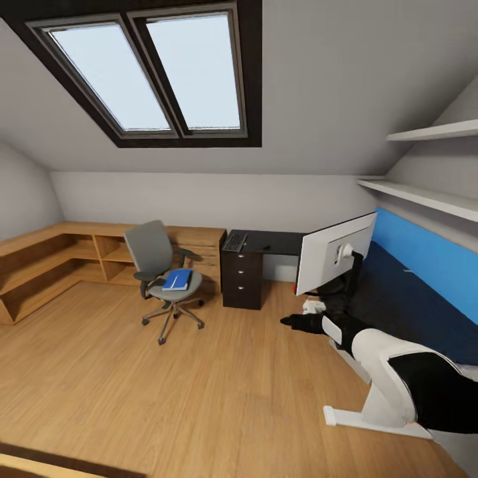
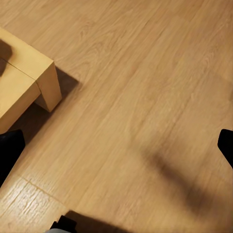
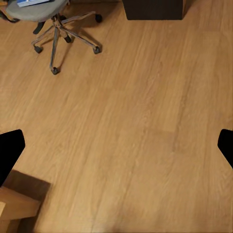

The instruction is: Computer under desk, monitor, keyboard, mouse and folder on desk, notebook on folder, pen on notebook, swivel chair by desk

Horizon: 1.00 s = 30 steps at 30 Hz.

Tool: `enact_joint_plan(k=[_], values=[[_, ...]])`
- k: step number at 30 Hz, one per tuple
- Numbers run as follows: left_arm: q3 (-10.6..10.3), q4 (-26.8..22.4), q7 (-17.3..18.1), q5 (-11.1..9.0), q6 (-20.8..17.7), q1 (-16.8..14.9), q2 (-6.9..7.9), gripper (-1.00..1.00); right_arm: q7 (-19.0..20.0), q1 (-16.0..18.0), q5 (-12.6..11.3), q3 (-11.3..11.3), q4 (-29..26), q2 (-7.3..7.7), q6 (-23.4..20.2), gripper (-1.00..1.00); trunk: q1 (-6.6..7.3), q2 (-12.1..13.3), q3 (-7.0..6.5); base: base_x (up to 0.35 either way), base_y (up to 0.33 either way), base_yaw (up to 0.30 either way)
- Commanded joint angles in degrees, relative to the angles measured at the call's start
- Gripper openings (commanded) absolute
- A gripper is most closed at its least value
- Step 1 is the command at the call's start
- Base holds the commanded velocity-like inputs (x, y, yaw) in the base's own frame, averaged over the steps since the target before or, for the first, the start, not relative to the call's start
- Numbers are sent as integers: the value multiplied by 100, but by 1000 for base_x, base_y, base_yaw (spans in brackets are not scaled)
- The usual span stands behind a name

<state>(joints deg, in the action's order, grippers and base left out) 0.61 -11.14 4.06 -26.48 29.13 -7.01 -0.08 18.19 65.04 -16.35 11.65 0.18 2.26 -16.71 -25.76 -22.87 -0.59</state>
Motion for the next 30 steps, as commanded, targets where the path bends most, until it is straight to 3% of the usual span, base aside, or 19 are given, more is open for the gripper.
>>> enact_joint_plan(k=[1, 2, 7, 17, 30], values=[[4, 7, 43, -51, 14, -2, -1, 100, -28, -85, -62, 41, 21, -51, 100, 100, -2, -5, 1, -4, 0, 0], [2, 7, 43, -49, 14, -2, -1, 100, -180, -371, -66, 40, 58, -169, 472, 100, -2, -5, 1, -2, 0, 0], [-4, 7, 43, -31, 14, -2, -1, 100, -358, -1136, -64, 46, 90, -294, 1604, 100, -2, -5, 1, -1, 0, 0], [-14, 7, 43, -20, 20, -2, -1, 100, -404, -2431, -53, 48, 98, -338, 3009, 100, -2, -5, 1, 0, 0, 0], [-9, 7, 38, -25, 230, -2, -1, 100, -419, -3009, -70, 40, 100, -366, 3323, 100, -2, -5, 2, 0, 0, -21]])
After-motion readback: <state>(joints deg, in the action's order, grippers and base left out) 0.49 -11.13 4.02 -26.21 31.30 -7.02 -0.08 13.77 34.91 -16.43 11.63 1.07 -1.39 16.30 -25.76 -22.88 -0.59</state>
